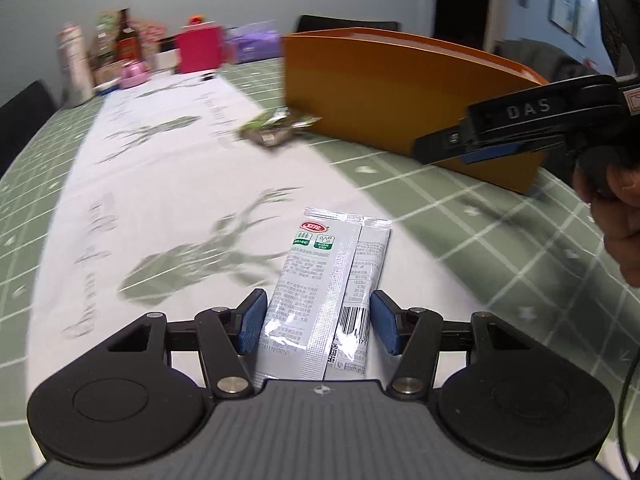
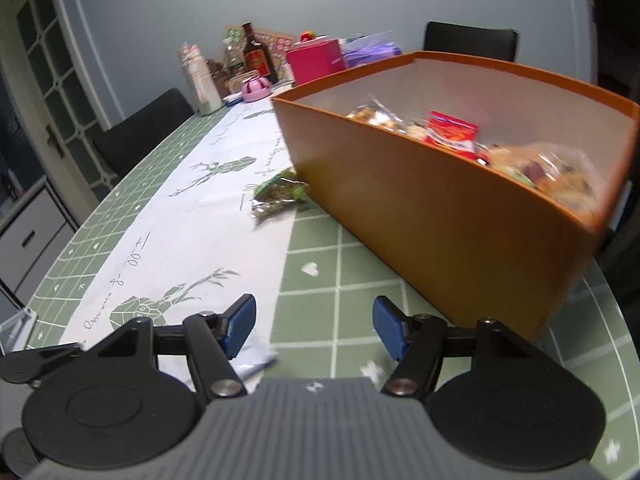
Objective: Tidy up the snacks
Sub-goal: 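Grasp the white strip packet with the left tool while the right tool grasps the green raisin bag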
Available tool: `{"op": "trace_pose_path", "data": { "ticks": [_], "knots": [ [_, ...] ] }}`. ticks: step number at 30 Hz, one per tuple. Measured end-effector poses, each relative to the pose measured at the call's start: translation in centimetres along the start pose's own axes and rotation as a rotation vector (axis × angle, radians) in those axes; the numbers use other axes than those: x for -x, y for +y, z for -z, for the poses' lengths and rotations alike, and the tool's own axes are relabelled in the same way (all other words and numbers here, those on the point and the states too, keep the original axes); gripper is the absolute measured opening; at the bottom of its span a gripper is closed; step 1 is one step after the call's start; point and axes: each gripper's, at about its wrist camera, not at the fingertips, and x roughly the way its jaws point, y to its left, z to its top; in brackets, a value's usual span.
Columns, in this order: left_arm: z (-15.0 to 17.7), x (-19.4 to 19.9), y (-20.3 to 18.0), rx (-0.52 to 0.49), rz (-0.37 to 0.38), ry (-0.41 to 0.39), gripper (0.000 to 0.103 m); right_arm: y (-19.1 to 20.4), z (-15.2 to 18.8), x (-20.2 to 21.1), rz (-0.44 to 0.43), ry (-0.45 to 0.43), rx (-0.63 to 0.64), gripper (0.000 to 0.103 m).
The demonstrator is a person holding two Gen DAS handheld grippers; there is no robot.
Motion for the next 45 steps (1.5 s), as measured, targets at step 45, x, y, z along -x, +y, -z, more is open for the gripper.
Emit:
{"op": "trace_pose_path", "data": {
  "ticks": [45],
  "knots": [
    [1.9, 3.2, 6.5, 0.155, -0.158, -0.009, 0.066, 5.6, 1.5, -3.1, 0.028, 0.088, 0.380, 0.041]
  ]
}}
